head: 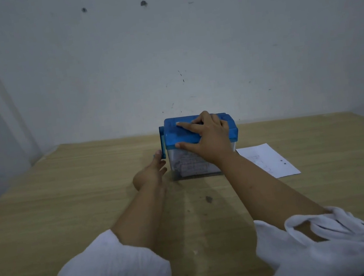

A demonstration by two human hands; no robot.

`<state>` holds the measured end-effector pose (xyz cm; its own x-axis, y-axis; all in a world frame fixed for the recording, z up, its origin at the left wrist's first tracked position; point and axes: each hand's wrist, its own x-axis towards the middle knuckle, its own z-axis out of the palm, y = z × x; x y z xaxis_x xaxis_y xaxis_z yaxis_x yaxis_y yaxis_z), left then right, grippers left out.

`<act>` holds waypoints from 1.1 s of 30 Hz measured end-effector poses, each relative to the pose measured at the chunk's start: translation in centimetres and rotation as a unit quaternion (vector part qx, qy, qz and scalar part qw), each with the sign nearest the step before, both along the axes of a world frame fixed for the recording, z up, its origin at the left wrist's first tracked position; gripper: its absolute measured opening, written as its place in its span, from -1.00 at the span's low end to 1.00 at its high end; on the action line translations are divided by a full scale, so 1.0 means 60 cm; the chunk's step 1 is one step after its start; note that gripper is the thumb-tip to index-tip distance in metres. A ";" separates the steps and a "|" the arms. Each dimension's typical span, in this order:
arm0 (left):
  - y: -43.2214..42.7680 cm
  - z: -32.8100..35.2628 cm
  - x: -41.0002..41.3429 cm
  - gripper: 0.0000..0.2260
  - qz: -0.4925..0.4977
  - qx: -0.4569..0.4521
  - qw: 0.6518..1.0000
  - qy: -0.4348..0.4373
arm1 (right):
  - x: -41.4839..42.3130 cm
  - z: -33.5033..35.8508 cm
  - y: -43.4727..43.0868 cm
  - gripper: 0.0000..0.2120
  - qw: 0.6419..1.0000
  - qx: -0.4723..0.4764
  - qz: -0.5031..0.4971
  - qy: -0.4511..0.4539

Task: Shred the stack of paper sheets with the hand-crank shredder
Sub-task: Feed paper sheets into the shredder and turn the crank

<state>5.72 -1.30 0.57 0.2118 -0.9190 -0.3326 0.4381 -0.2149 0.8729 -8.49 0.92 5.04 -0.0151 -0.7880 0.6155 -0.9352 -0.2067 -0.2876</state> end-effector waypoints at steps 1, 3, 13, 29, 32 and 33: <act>-0.003 0.001 0.000 -0.70 -0.006 0.007 1.000 -0.013 | 0.001 0.000 -0.001 -0.48 1.000 0.000 -0.004 0.002; -0.007 0.003 0.000 -0.74 -0.011 0.014 1.000 -0.022 | 0.002 -0.002 -0.003 -0.48 1.000 0.003 -0.010 0.007; -0.046 0.087 -0.012 -0.49 -0.134 0.080 0.986 -0.049 | -0.001 -0.001 0.000 -0.49 1.000 0.009 -0.015 0.021; -0.072 0.129 -0.036 -0.87 -0.101 -0.067 0.990 -0.075 | -0.002 -0.001 -0.003 -0.49 1.000 0.002 0.004 -0.003; -0.073 0.120 -0.038 -0.95 -0.100 -0.106 0.987 -0.070 | -0.001 -0.004 -0.002 -0.49 1.000 -0.006 0.007 -0.004; -0.074 0.116 -0.038 -0.92 -0.094 -0.116 0.987 -0.059 | -0.002 -0.004 -0.001 -0.50 1.000 -0.007 0.007 -0.004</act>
